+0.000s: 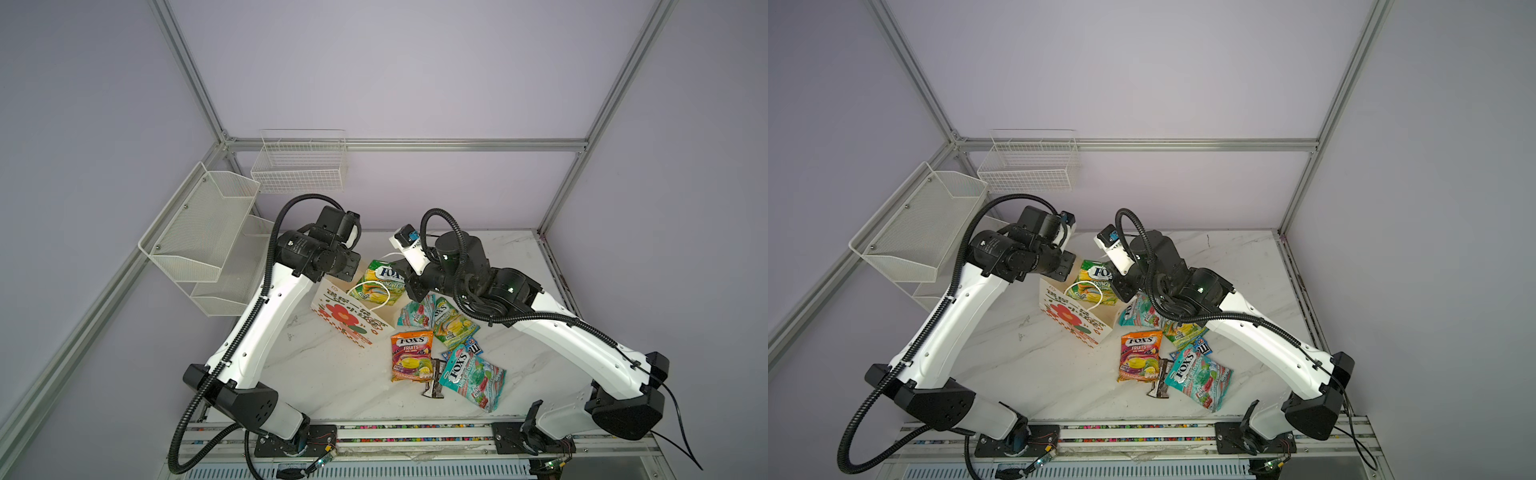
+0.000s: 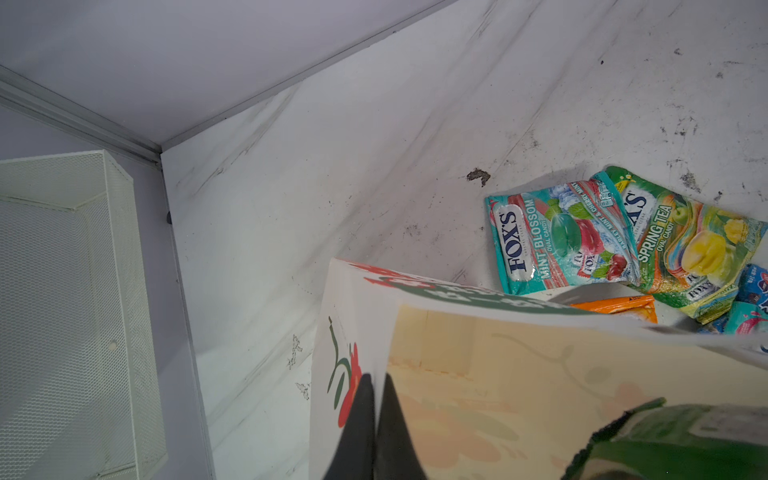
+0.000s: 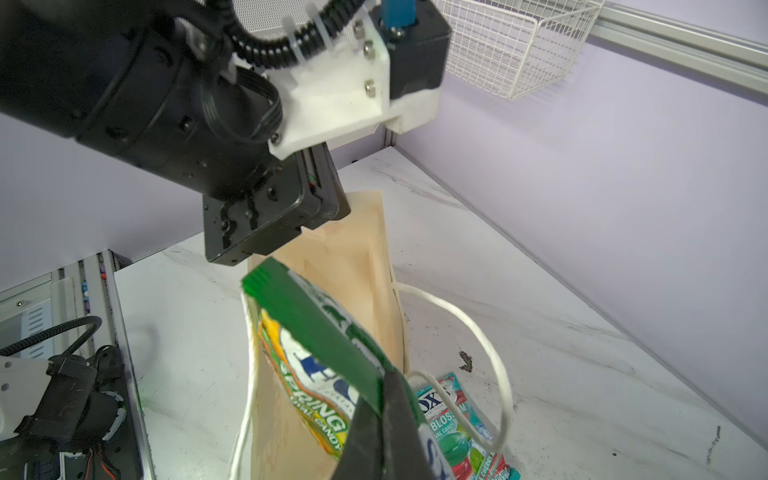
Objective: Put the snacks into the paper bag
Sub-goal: 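Open the right gripper to release the green bag inside the paper bag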
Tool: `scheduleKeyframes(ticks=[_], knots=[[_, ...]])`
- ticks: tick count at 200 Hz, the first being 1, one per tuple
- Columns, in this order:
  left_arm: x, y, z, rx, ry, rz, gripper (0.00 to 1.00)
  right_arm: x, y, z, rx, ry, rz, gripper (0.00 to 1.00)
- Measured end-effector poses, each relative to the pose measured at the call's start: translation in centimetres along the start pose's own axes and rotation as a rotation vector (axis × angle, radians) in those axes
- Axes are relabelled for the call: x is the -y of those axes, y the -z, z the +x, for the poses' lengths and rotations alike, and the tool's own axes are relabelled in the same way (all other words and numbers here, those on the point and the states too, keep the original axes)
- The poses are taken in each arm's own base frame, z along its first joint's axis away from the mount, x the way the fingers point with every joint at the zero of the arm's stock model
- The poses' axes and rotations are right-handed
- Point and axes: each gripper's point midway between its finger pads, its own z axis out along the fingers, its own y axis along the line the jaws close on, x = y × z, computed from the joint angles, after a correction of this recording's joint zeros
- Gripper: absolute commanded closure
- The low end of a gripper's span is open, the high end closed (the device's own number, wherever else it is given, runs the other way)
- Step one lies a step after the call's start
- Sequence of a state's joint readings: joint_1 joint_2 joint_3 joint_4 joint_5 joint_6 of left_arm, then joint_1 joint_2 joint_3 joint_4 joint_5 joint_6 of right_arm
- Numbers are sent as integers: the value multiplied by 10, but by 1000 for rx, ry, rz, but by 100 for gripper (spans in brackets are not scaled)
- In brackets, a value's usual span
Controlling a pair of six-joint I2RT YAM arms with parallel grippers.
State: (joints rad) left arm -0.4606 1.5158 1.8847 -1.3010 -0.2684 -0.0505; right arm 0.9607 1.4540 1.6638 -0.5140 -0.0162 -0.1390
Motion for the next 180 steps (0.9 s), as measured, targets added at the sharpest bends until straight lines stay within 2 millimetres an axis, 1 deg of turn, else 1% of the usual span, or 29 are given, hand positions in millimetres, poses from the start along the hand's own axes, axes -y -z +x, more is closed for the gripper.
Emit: scheduleKeyframes(ticks=[1, 2, 3, 7, 8, 14, 27, 35, 50, 70, 89, 119, 130, 144, 180], knots=[[0, 0, 0, 0, 0, 0, 100, 0, 0, 0, 0, 0, 0, 94], [0, 0, 0, 0, 0, 0, 100, 0, 0, 0, 0, 0, -1, 91], [0, 0, 0, 0, 0, 0, 100, -1, 0, 0, 0, 0, -2, 91], [0, 0, 0, 0, 0, 0, 100, -1, 0, 0, 0, 0, -5, 83], [0, 0, 0, 0, 0, 0, 100, -1, 0, 0, 0, 0, -6, 83], [0, 0, 0, 0, 0, 0, 100, -2, 0, 0, 0, 0, -12, 75], [0, 0, 0, 0, 0, 0, 100, -5, 0, -2, 6, 1, -25, 67], [0, 0, 0, 0, 0, 0, 100, -6, 0, -3, 11, 1, -31, 64], [0, 0, 0, 1, 0, 0, 100, -9, 0, -4, 18, -2, -43, 61], [0, -1, 2, -8, -3, 0, 100, -10, 1, -5, 28, -2, -52, 62], [1, -2, 2, -9, -3, -1, 100, -10, 5, -6, 35, -2, -52, 62], [0, -3, 2, -11, -4, -5, 100, -8, 12, -9, 55, -5, -43, 59], [0, -3, 2, -12, -4, -6, 100, -6, 16, -10, 67, -10, -29, 55], [0, -4, 2, -13, -5, -8, 100, -3, 21, -8, 74, -23, -16, 47], [0, -4, 2, -15, -5, -8, 100, 11, 38, -8, 106, -50, 66, 36]])
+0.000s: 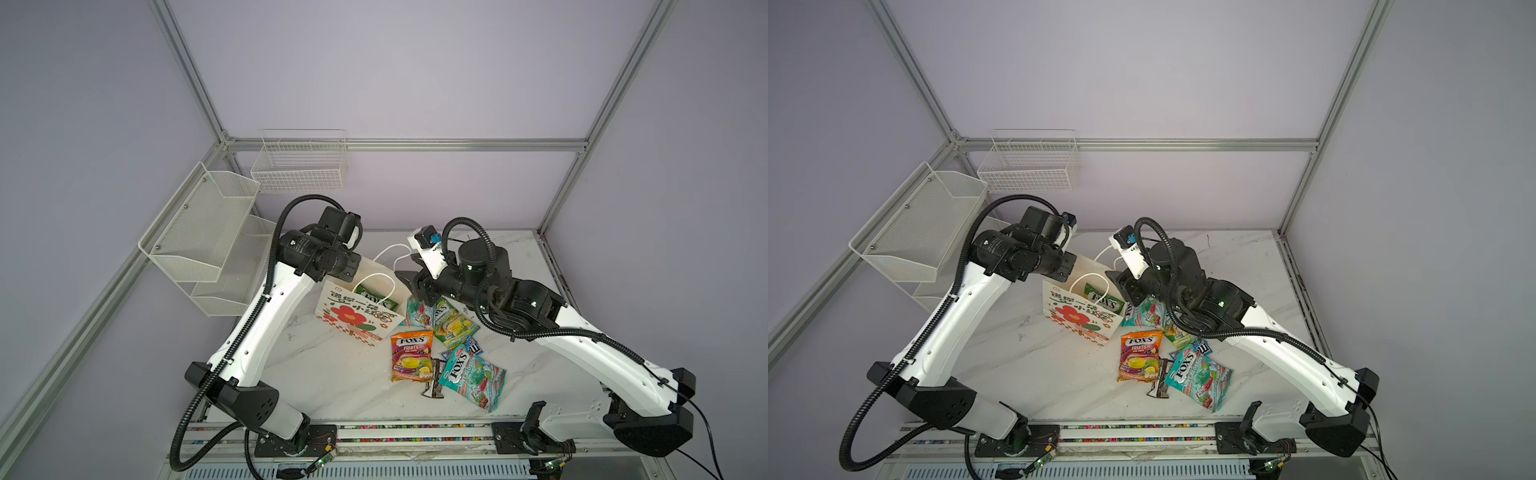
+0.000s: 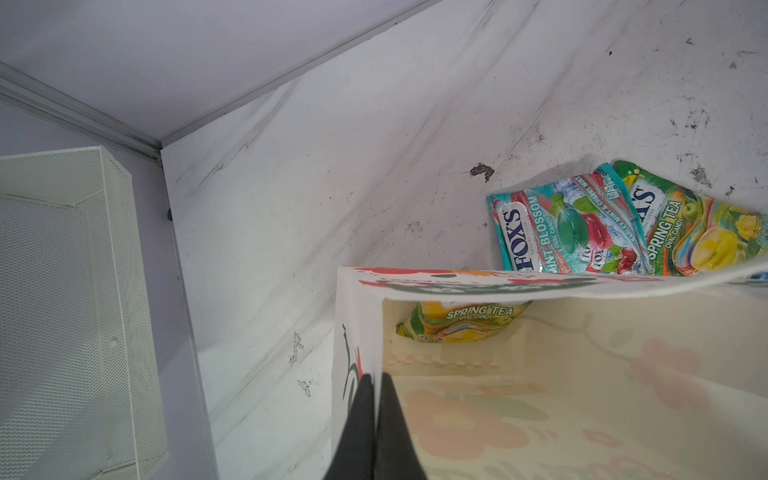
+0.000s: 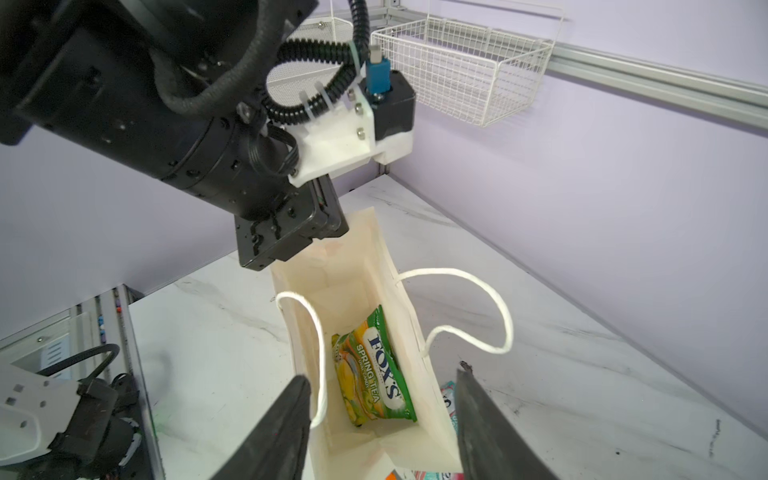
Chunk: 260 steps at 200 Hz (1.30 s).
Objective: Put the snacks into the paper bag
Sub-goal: 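Open the right gripper to release the green bag inside the paper bag, then raise the right gripper out while the left gripper sets the bag upright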
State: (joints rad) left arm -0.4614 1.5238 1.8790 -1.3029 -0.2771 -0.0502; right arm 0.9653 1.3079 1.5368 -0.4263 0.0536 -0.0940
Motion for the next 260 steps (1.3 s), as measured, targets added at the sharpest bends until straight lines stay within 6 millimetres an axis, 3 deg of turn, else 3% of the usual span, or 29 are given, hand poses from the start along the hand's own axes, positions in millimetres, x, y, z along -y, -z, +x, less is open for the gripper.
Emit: scheduleKeyframes(ticks=[31, 78, 106, 125, 149, 197, 237, 260], knots=[[0, 0, 0, 0, 0, 0, 100, 15, 6, -2, 18, -25, 85, 30], [1, 0, 0, 0, 0, 3, 100, 23, -2, 11, -13, -35, 116, 27], [2, 0, 0, 0, 0, 10, 100, 35, -20, 23, -52, -47, 116, 28], [2, 0, 0, 0, 0, 14, 100, 55, -41, 42, -108, -68, 125, 28], [3, 0, 0, -1, 0, 16, 100, 67, -58, 59, -157, -93, 99, 28], [4, -2, 2, -9, -2, 19, 97, 50, -80, 57, -155, -105, -20, 31], [4, -5, 6, -24, -1, 15, 75, 44, -91, 56, -148, -115, -64, 37], [2, -7, 9, -35, -2, 3, 74, 43, -94, 58, -152, -119, -71, 39]])
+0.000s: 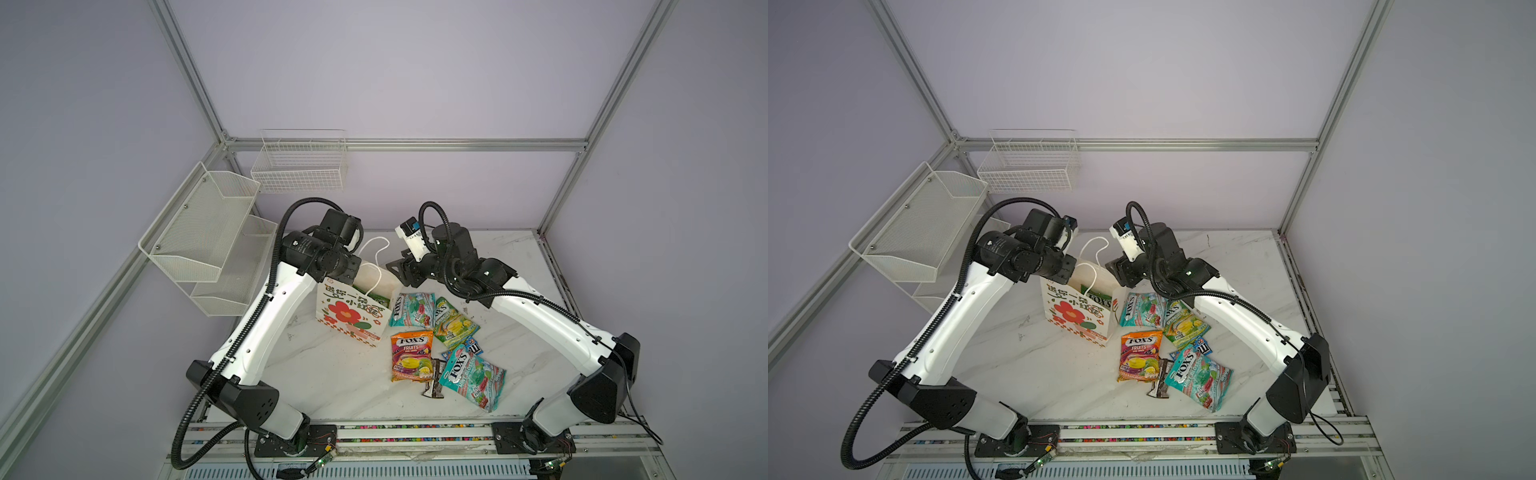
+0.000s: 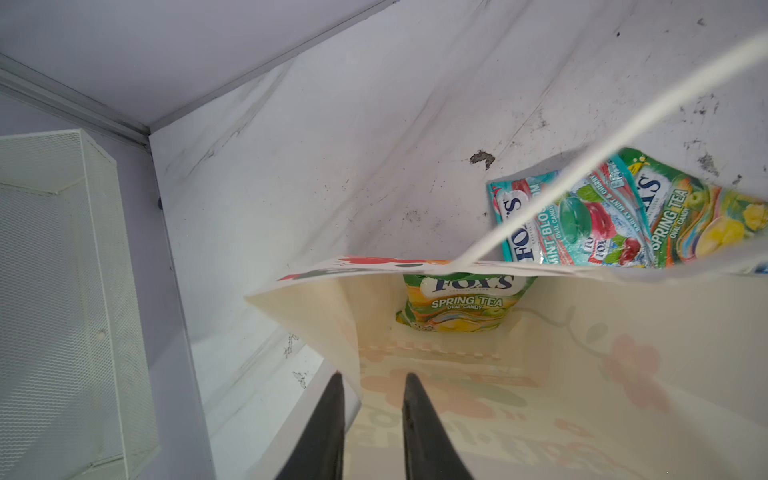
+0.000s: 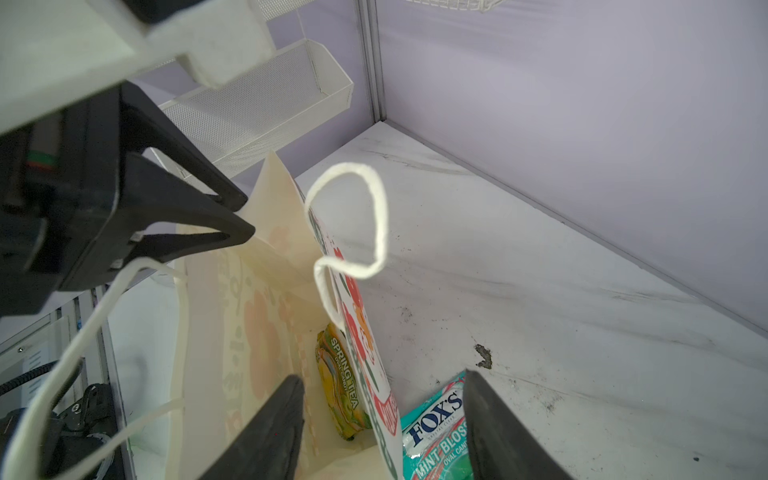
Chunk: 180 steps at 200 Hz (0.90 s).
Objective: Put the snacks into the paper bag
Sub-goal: 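Raise the right gripper out while the left gripper sets the bag upright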
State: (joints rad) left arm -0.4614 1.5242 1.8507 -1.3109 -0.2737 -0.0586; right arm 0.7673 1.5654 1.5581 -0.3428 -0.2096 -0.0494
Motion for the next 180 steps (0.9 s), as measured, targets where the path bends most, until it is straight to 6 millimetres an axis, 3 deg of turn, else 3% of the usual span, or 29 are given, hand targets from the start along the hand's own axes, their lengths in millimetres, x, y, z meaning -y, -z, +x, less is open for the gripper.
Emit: scheduleKeyframes(ticks=[23, 67, 101, 123, 180], knots=[[-1, 0, 1, -4, -2, -4, 77, -2, 0, -3, 14, -2, -9, 41], [-11, -4, 6, -29, -9, -70, 70, -2, 1, -4, 18, -1, -8, 41], [-24, -2, 10, -41, 4, -145, 41, -1, 13, -2, 26, 0, 6, 41], [-30, 1, 12, -34, 23, -175, 34, -1, 24, -8, 50, 3, 16, 41], [-75, 23, 53, -14, 190, -225, 32, -1, 43, -15, 87, 8, 37, 41]])
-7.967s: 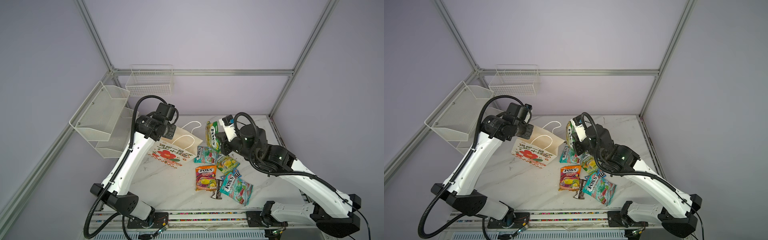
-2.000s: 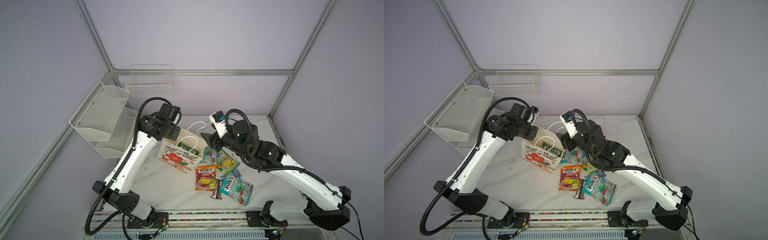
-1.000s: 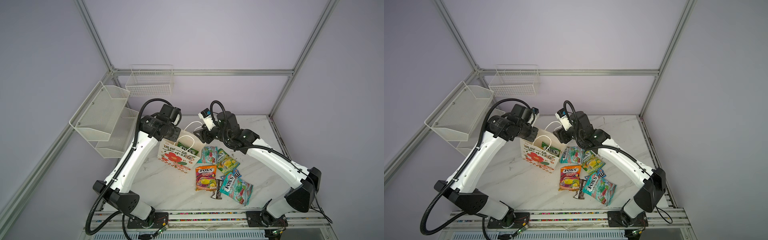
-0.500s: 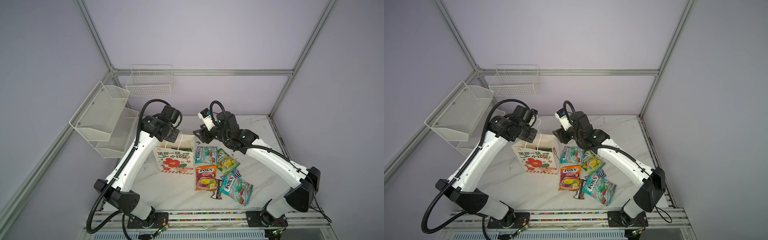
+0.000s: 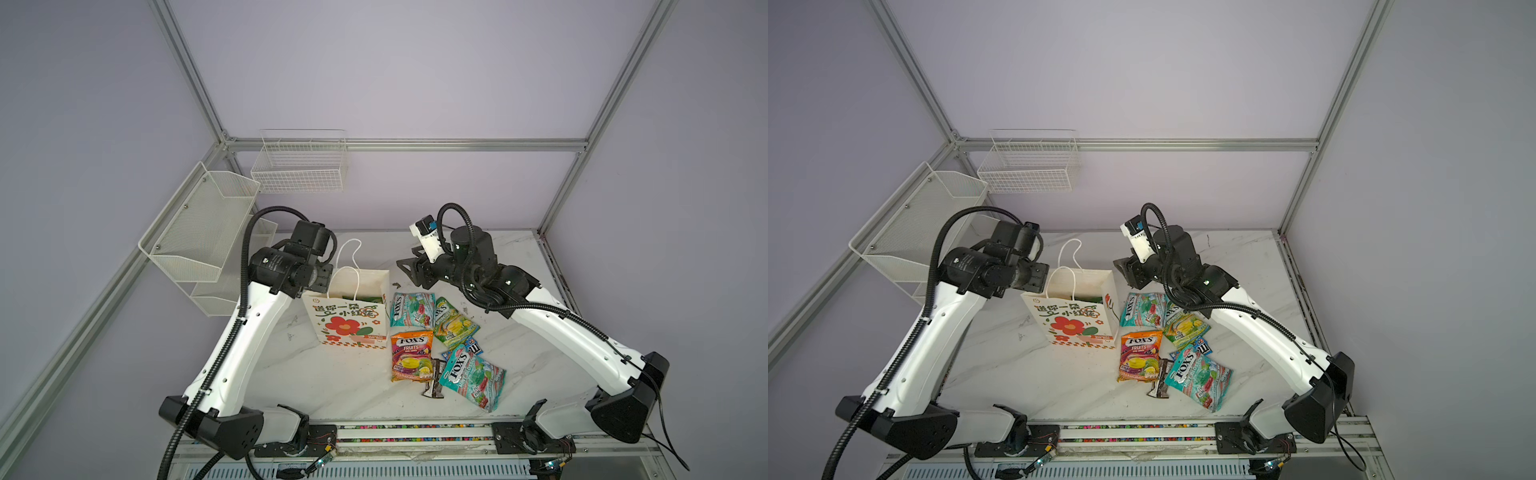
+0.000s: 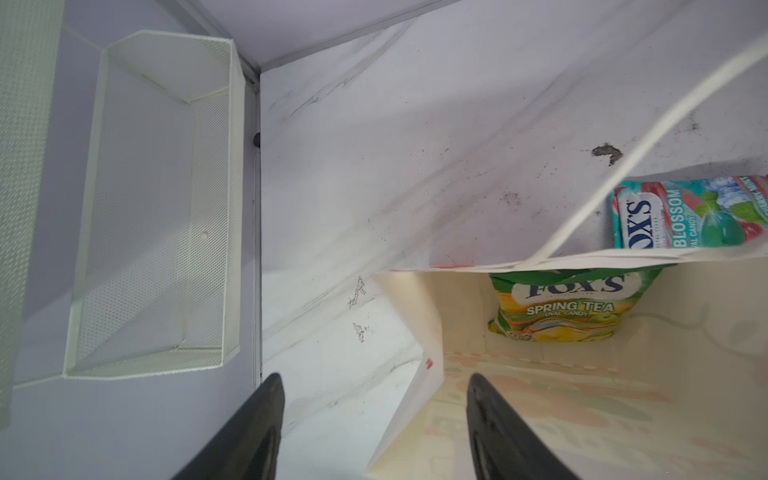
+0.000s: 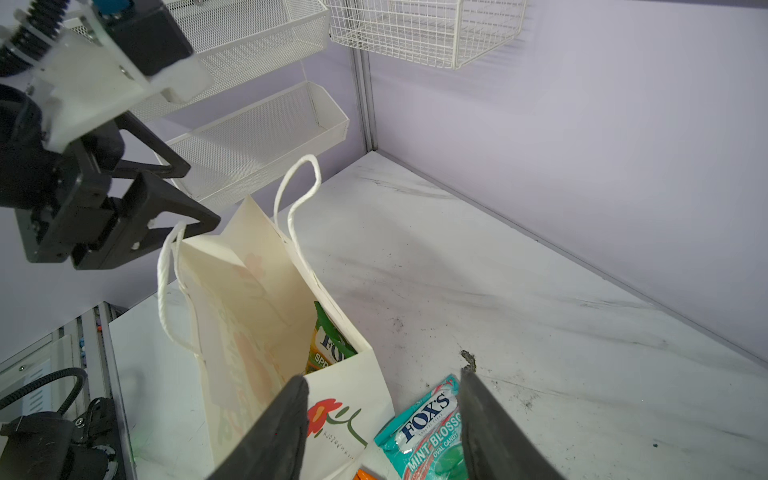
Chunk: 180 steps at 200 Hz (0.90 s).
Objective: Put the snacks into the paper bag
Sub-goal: 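Raise the right gripper out while the left gripper sets the bag upright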
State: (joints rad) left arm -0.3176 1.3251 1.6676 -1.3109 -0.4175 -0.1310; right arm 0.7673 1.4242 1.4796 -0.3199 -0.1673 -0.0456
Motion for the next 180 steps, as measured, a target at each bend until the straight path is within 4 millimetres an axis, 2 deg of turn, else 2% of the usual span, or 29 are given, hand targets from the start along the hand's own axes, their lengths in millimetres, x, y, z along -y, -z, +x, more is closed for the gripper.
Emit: scheduleKeyframes(ticks=[16, 46, 80, 131, 180], knots=[[-8, -1, 11, -8, 40, 4, 32, 1, 2, 2, -1, 1, 8, 41], [-7, -14, 22, -47, 73, 46, 32, 3, 4, 7, -7, 3, 18, 41], [-3, -19, 16, -38, 108, 98, 32, 4, 6, 11, -10, 2, 22, 41], [12, -24, 13, -48, 110, 176, 32, 3, 12, 5, 13, 5, 21, 41], [17, -34, 11, -68, 105, 188, 34, 5, 10, 9, 4, 3, 27, 41]])
